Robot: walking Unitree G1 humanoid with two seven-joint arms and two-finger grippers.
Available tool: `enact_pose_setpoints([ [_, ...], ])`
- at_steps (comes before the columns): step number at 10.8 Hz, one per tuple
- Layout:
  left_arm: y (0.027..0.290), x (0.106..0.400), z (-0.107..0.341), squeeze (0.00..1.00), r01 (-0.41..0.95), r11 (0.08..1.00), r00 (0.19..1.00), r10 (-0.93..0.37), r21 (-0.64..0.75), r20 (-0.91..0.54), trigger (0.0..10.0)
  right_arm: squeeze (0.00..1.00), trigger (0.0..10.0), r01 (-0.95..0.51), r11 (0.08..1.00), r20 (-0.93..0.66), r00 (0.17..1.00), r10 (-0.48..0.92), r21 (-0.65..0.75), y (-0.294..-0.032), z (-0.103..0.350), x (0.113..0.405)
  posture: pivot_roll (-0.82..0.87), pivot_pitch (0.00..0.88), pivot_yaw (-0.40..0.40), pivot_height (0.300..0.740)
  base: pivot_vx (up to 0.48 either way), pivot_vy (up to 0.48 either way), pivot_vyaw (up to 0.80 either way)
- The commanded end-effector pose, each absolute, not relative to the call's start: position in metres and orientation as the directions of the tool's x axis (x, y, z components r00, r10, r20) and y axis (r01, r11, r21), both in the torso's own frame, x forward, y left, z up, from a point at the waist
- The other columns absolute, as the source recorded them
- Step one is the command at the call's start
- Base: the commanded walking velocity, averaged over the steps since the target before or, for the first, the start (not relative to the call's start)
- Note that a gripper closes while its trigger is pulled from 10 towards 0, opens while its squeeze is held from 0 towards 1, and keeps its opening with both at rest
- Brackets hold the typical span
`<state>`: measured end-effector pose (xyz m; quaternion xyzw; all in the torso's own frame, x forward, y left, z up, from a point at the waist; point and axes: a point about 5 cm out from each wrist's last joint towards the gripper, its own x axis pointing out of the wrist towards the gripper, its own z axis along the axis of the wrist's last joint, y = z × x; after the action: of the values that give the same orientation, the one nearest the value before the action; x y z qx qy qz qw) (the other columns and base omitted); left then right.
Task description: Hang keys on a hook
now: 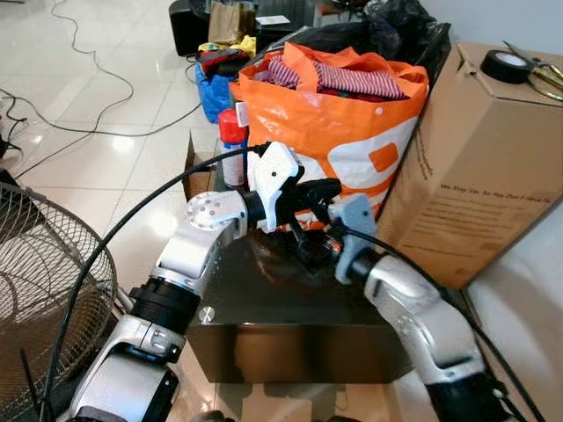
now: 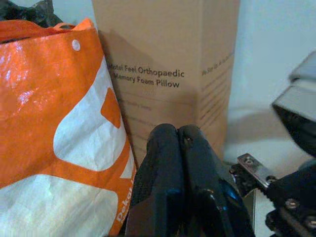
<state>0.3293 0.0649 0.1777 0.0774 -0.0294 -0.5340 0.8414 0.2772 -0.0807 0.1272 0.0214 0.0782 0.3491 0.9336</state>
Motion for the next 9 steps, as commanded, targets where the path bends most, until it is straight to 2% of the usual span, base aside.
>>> enact_pose_setpoints([
  [1, 0.060, 0.326, 0.179, 0.00, 0.896, 0.403, 0.417, -0.908, 0.186, -0.039, 0.0, 0.00, 7.7, -0.620, 0.779, -0.150, 0.764, 0.627, 0.095, -0.088, 0.126, 0.281, -0.01, 0.000, -0.065, 0.740, 0.000, 0.000, 0.00],
  [3, 0.062, 0.327, 0.179, 0.00, 0.890, 0.414, 0.428, -0.903, 0.191, -0.041, 0.0, 0.00, 10.0, -0.679, 0.733, -0.217, 0.709, 0.671, 0.048, -0.096, 0.117, 0.273, -0.01, 0.000, -0.069, 0.740, 0.000, 0.000, 0.00],
  [6, 0.063, 0.327, 0.179, 0.00, 0.890, 0.410, 0.428, -0.902, 0.199, -0.051, 0.0, 0.00, 10.0, -0.634, 0.773, -0.279, 0.743, 0.608, -0.005, -0.124, 0.108, 0.274, -0.01, 0.000, -0.070, 0.740, 0.000, 0.000, 0.00],
  [9, 0.062, 0.326, 0.178, 0.00, 0.893, 0.404, 0.422, -0.905, 0.199, -0.057, 0.0, 0.00, 10.0, -0.592, 0.805, -0.231, 0.780, 0.582, 0.030, -0.128, 0.113, 0.280, -0.01, 0.000, -0.069, 0.740, 0.000, 0.000, 0.00],
])
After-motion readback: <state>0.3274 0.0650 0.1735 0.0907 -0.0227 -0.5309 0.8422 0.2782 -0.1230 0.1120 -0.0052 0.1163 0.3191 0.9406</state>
